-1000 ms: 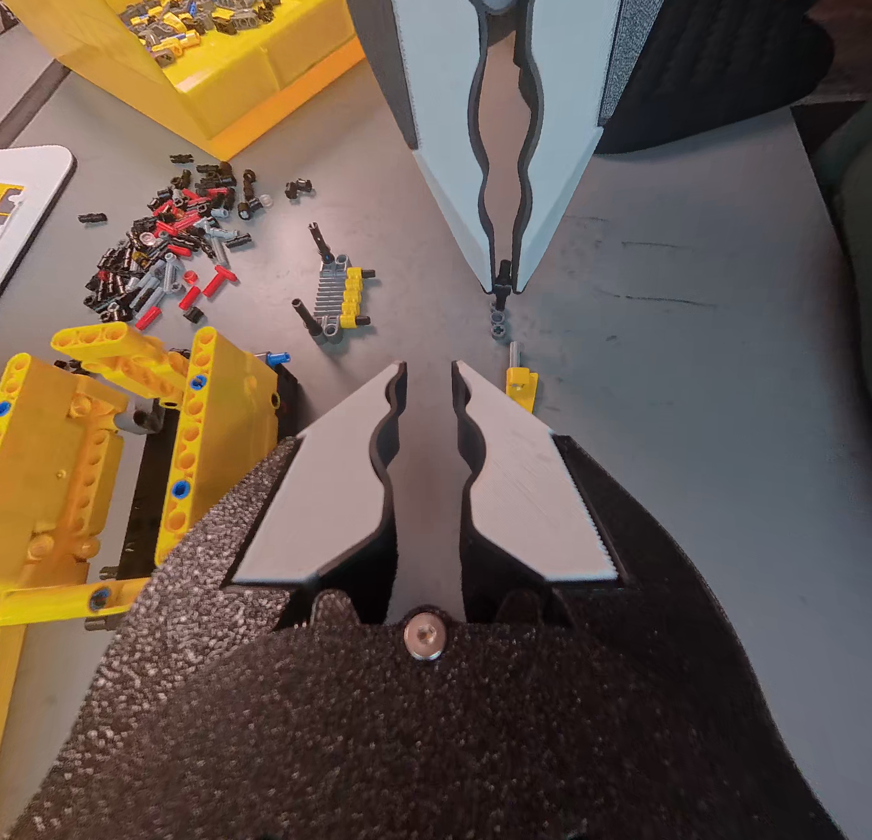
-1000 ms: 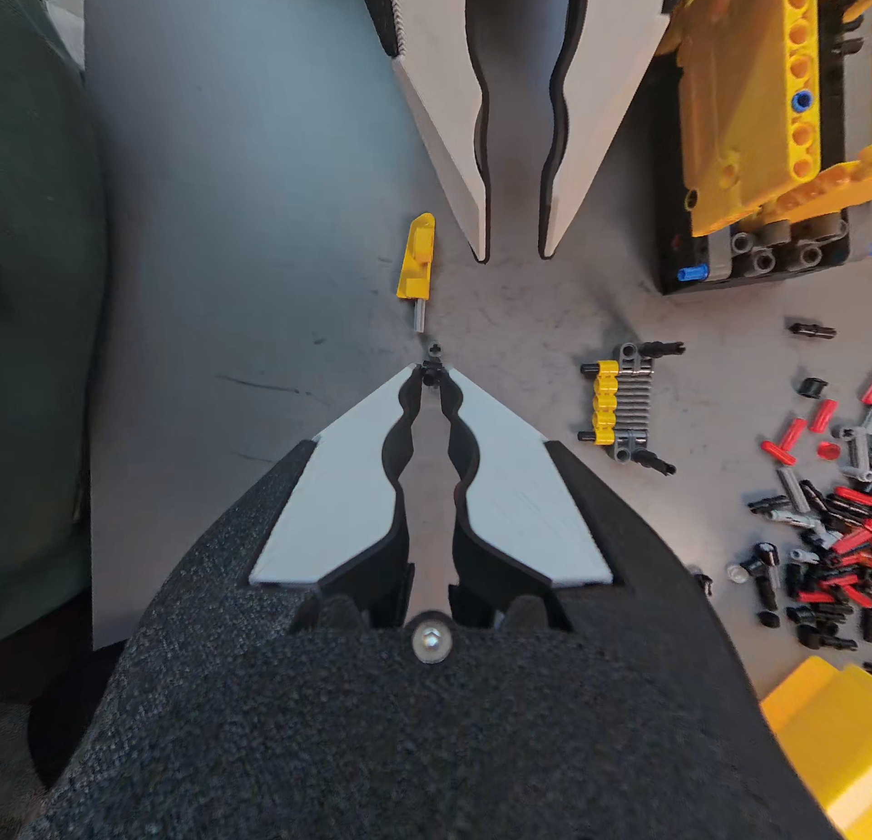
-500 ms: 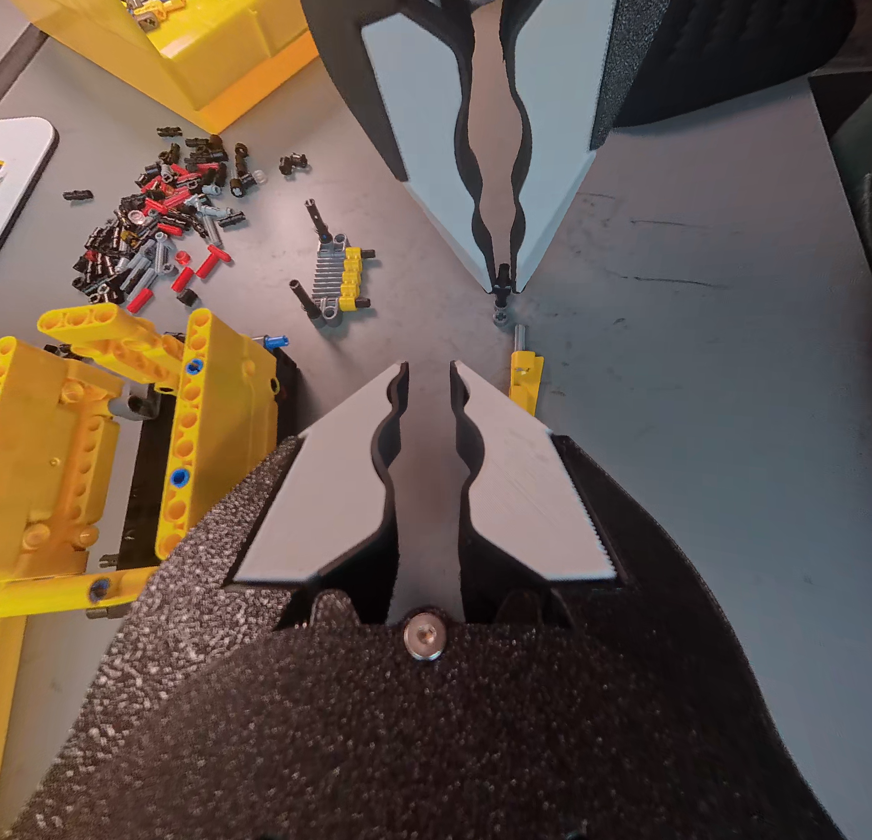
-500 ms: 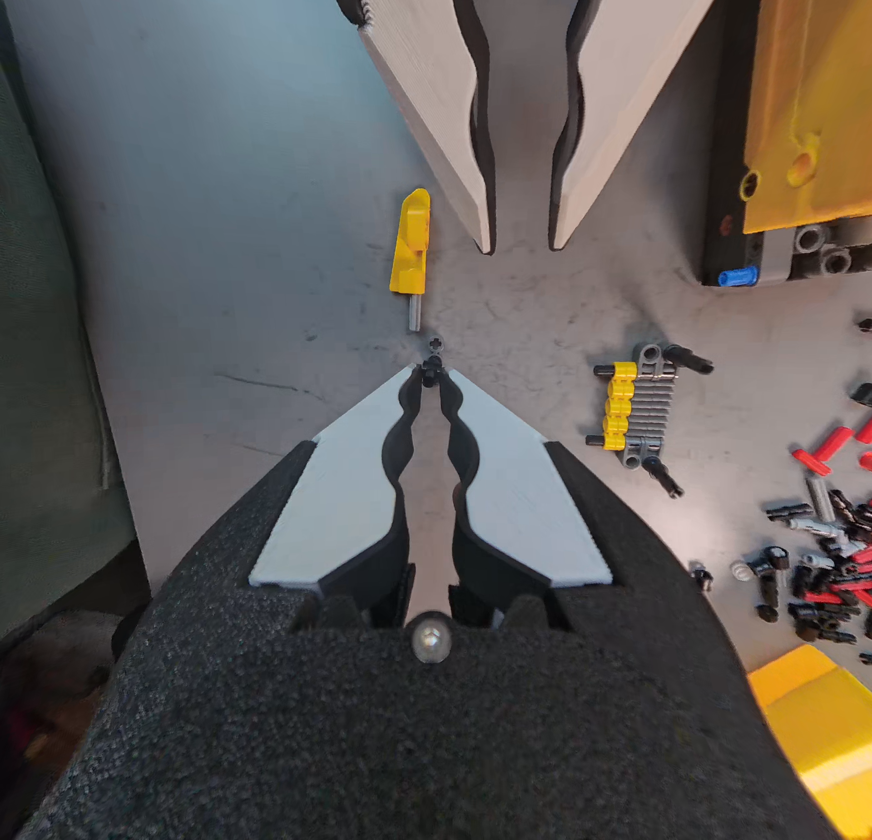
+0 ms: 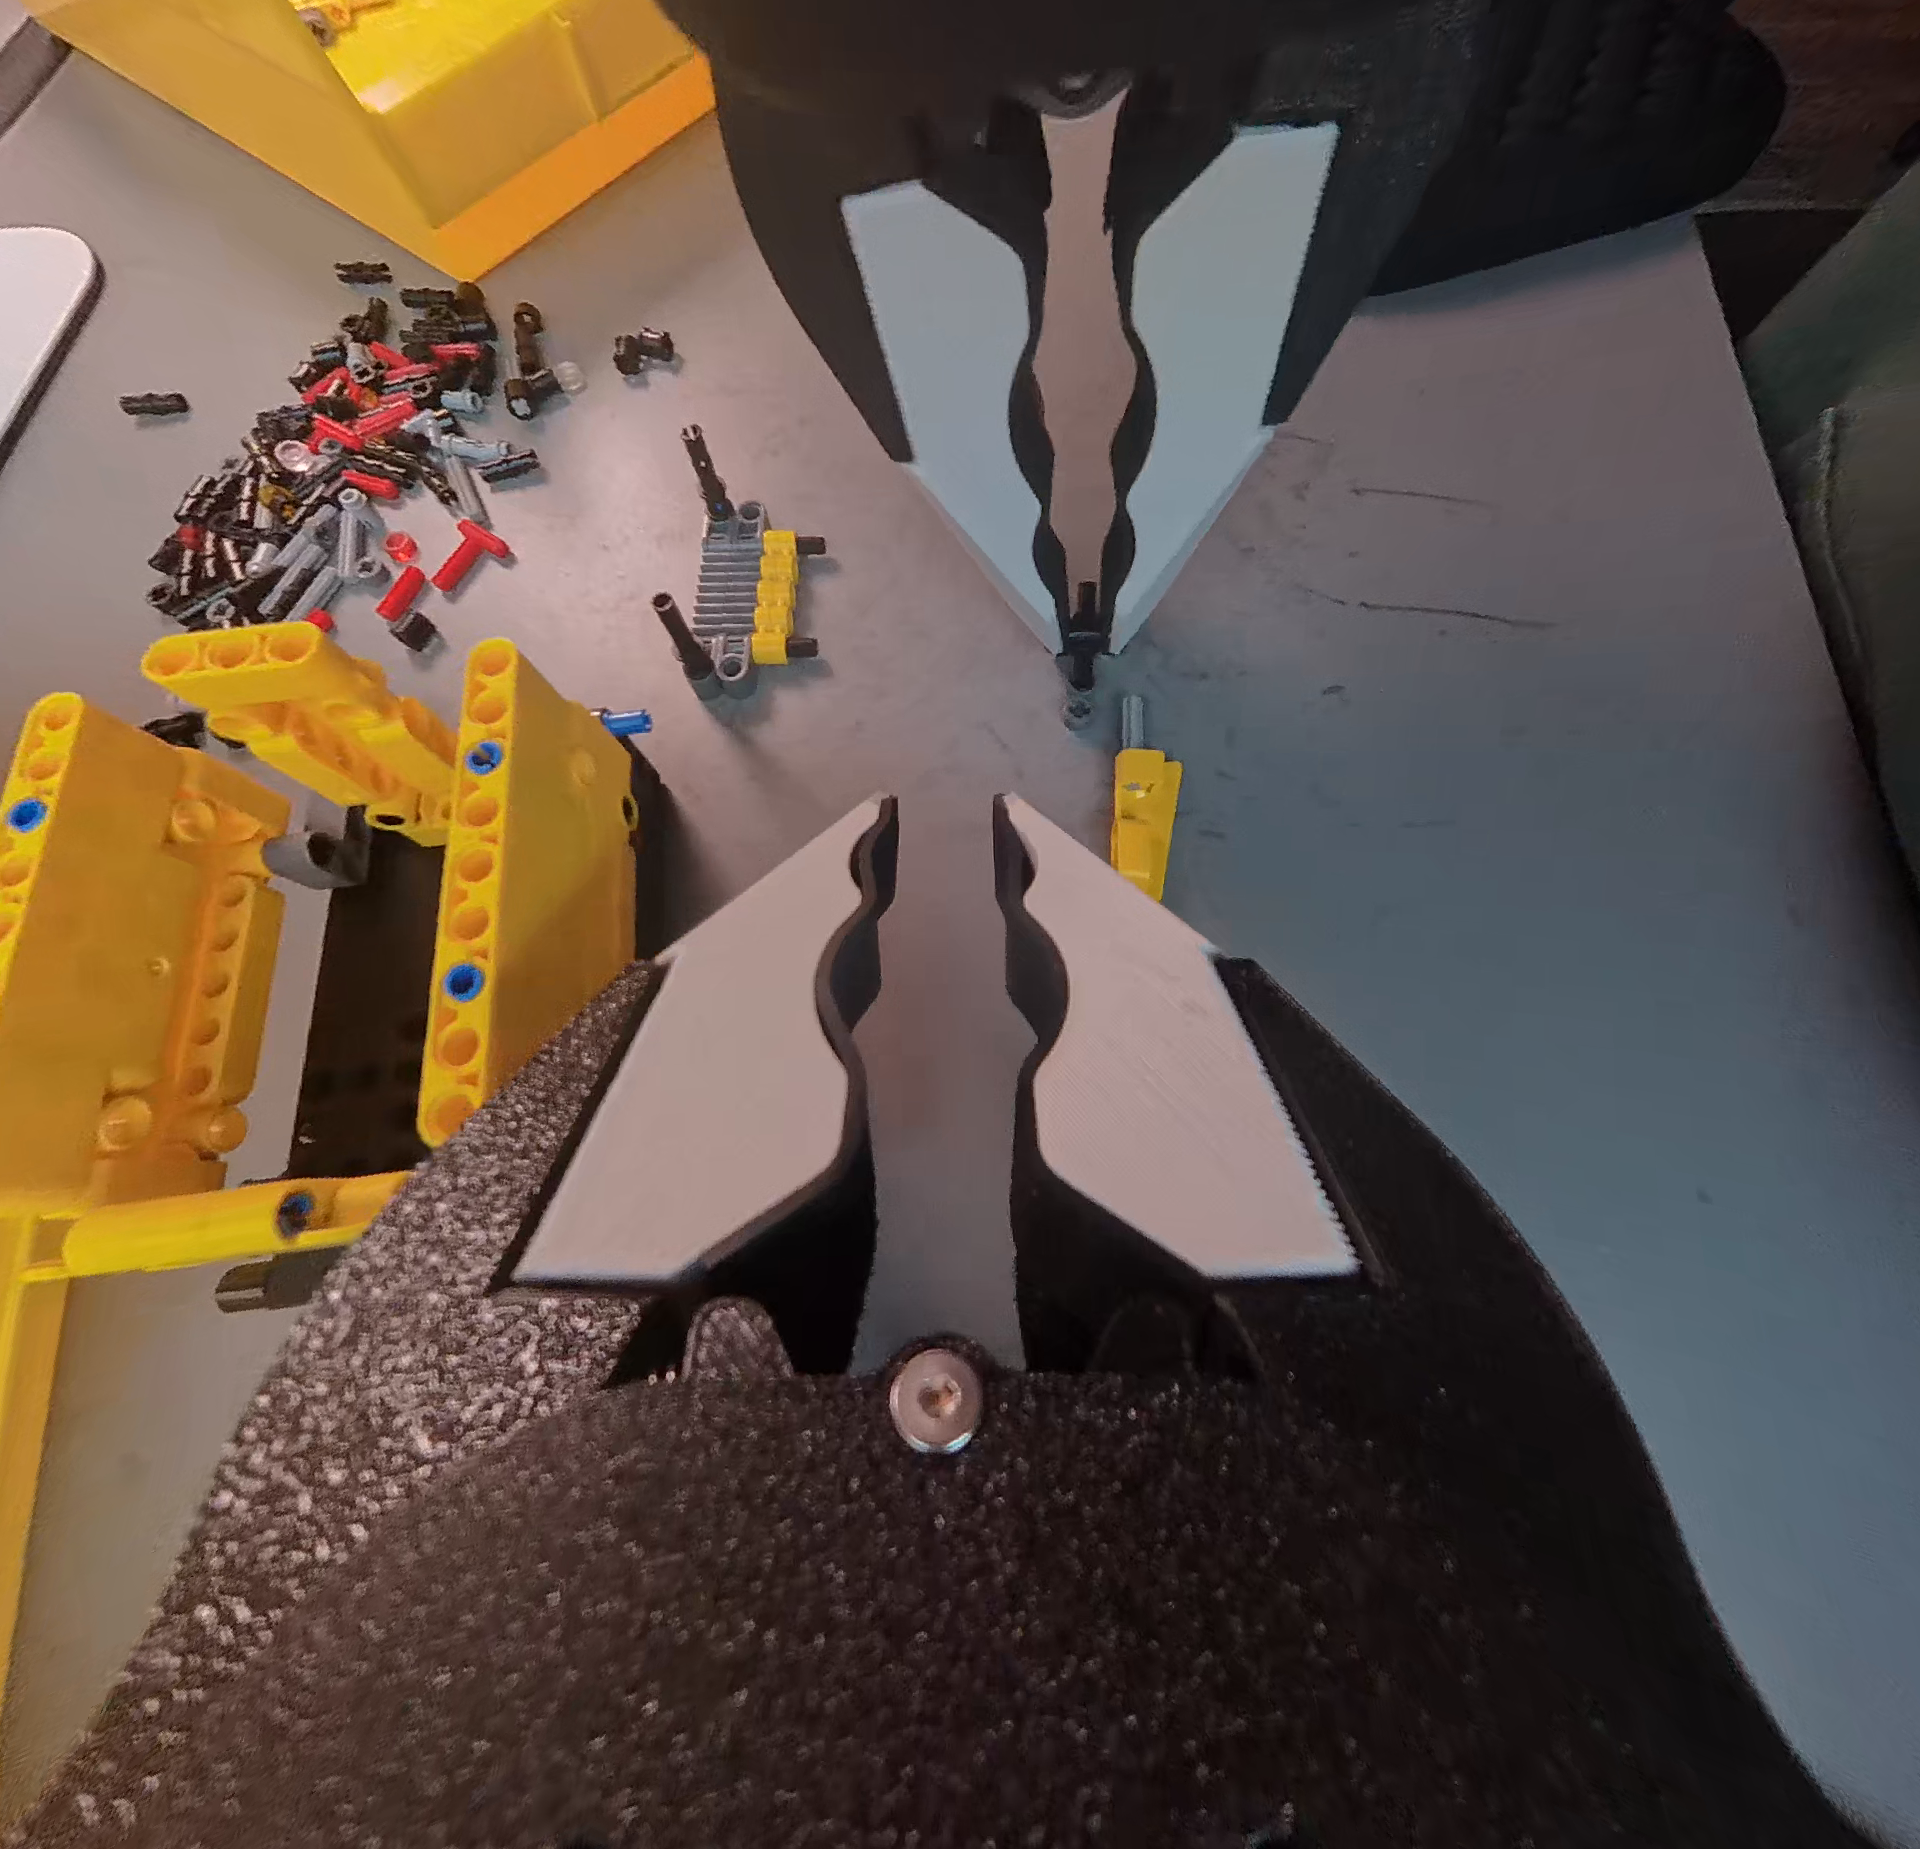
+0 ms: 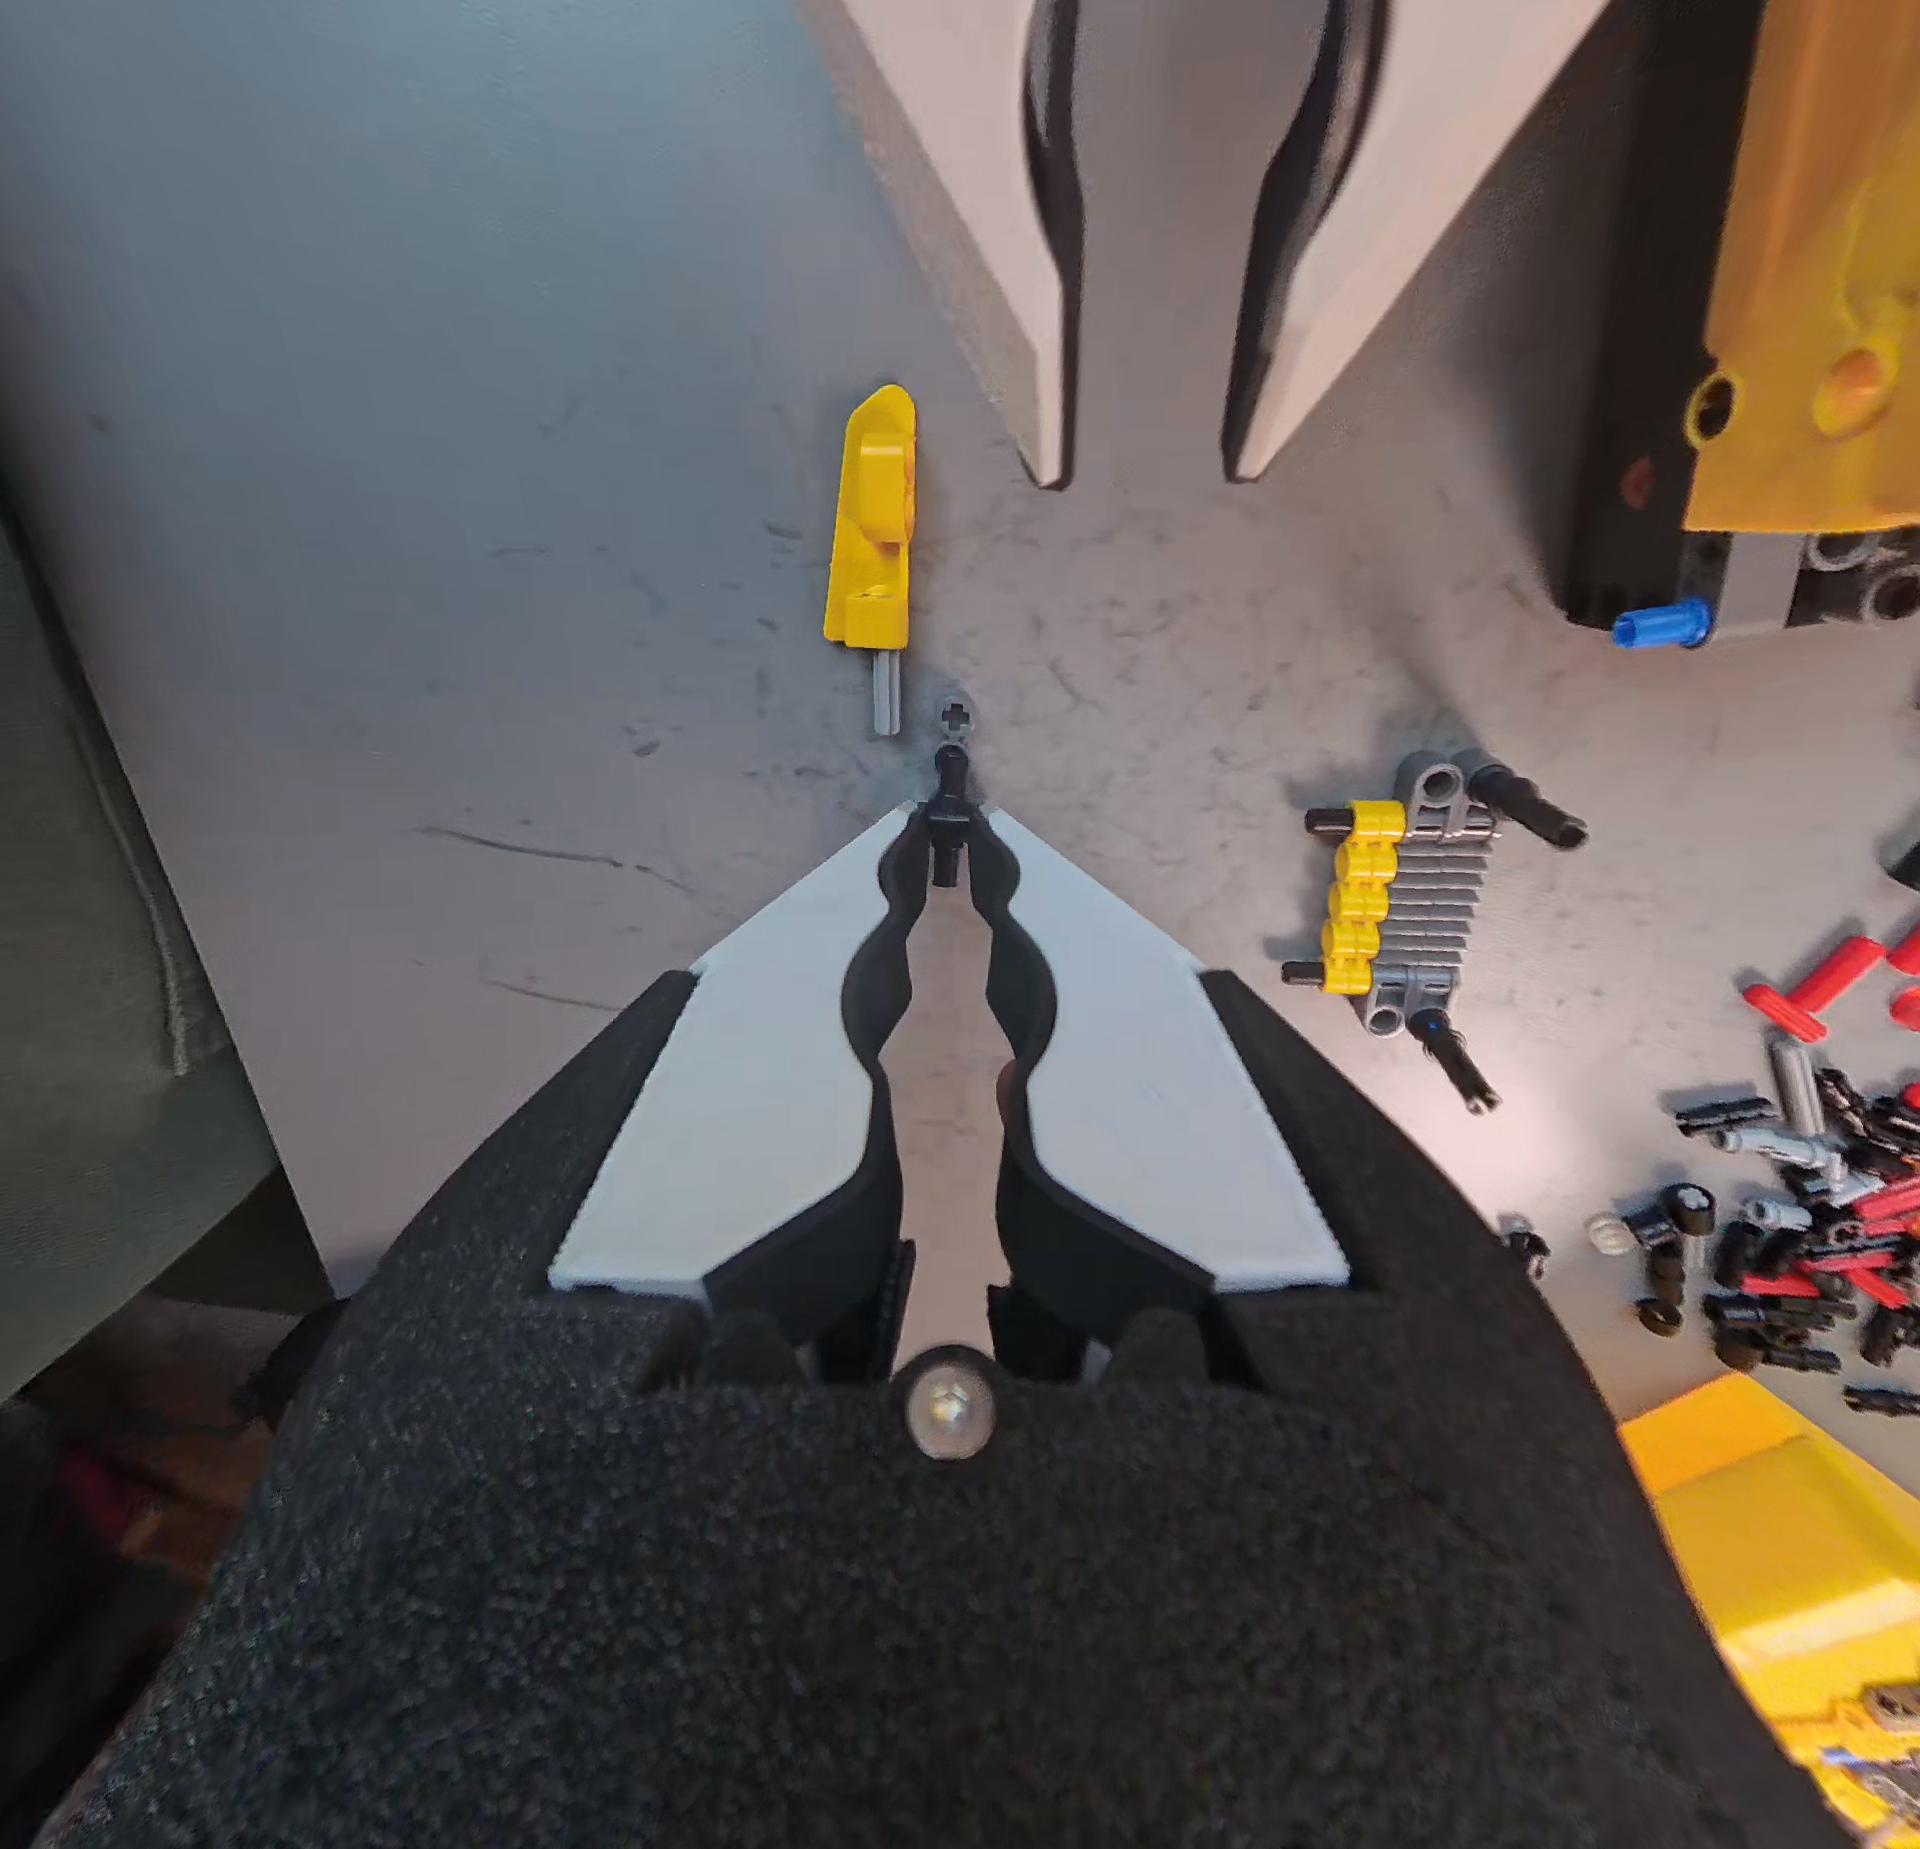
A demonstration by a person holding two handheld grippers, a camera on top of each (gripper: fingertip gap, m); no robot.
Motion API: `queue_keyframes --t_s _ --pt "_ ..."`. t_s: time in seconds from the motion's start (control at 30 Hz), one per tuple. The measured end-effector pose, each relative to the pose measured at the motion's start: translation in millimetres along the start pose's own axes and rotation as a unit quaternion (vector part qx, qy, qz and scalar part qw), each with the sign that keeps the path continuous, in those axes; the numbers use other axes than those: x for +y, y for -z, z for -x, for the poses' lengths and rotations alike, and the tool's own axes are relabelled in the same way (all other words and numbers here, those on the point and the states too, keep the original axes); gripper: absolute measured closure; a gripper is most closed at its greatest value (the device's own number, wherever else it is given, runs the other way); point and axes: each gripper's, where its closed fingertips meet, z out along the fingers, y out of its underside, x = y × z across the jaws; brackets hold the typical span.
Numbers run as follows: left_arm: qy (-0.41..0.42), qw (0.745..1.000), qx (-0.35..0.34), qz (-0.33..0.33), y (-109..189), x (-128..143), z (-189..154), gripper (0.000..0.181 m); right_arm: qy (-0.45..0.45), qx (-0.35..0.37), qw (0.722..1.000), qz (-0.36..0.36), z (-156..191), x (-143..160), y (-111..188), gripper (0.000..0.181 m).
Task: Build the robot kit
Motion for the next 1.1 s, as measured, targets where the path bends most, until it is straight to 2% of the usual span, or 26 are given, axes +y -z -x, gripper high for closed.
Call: queue_keyframes --t_s 0.2,0.43,0.6,0.67,0.83,1.1 --pt "0.011 0.998 0.054 -0.039 -3 -16 -22 0.162 -0.014 0.011 0.994 -0.108 2 -24 19 0.175" --pt "0.021 0.995 0.065 -0.075 -1 -28 -26 0.177 -0.014 0.035 0.981 -0.191 4 -42 42 0.175" --pt "0.026 0.993 0.068 -0.094 4 -34 -26 0.178 -0.002 0.064 0.968 -0.242 3 -45 51 0.175" --pt "0.04 0.99 0.076 -0.116 10 -39 -24 0.178 -0.004 0.075 0.953 -0.295 3 -49 60 0.175" --pt "0.066 0.972 0.105 -0.197 27 -61 -25 0.178 -0.043 0.062 0.893 -0.443 7 -54 87 0.174" --pt "0.089 0.939 0.145 -0.299 49 -85 -30 0.178 -0.034 0.054 0.837 -0.544 17 -63 121 0.174"
